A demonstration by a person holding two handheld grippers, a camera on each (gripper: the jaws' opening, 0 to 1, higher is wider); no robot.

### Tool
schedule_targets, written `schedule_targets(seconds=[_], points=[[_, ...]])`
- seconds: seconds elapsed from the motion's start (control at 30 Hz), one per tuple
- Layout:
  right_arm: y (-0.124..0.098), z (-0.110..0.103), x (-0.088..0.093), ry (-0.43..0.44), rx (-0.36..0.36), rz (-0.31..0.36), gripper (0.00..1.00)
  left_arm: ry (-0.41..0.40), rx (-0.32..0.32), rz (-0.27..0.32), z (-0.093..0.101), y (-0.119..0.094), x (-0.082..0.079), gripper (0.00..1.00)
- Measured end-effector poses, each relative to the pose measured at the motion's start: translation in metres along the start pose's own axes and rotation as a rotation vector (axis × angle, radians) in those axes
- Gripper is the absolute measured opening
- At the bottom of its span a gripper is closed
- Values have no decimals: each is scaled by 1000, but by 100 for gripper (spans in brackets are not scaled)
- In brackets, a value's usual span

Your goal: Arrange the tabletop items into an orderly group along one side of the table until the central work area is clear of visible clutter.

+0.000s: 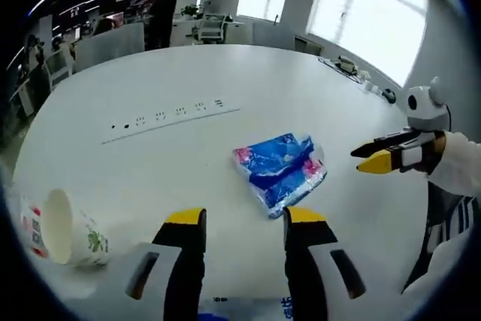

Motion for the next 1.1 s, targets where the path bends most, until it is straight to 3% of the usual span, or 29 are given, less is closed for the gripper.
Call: schedule_targets(seconds=[0.1, 0.2, 0.3, 0.53, 0.6, 0.83, 1.1], points=[[13, 2, -6, -25, 12, 14, 29, -22, 3, -28, 1, 15, 6, 34], [24, 4, -11, -33, 14, 32, 26, -47, -5, -40, 3, 24, 9, 23], [34, 2, -13, -25, -18, 45, 24, -15, -17, -47, 4, 28, 7, 11], [47, 7, 2, -38, 2, -7, 16, -78, 1, -49, 2, 37, 9, 10], [48, 6, 4, -44, -3, -10, 9, -91, 7, -52, 2, 40, 9, 8], [50, 11, -1, -24, 1, 6, 0, -113, 17, -53, 9, 48, 6, 1], [23, 21, -19, 9, 11, 78, 0, -76, 30, -1, 31, 43, -22, 0]])
Point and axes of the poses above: the point that each gripper's makers call its tool centre point, and the gripper's own axes: y roughly forward along the fingers, z roughly to its right, x roughly out of its underside, the point moved 3 cm from there along -y, roughly backward along the fingers, and after that the axes turned 10 degrees about x, right-handed, at the moved point
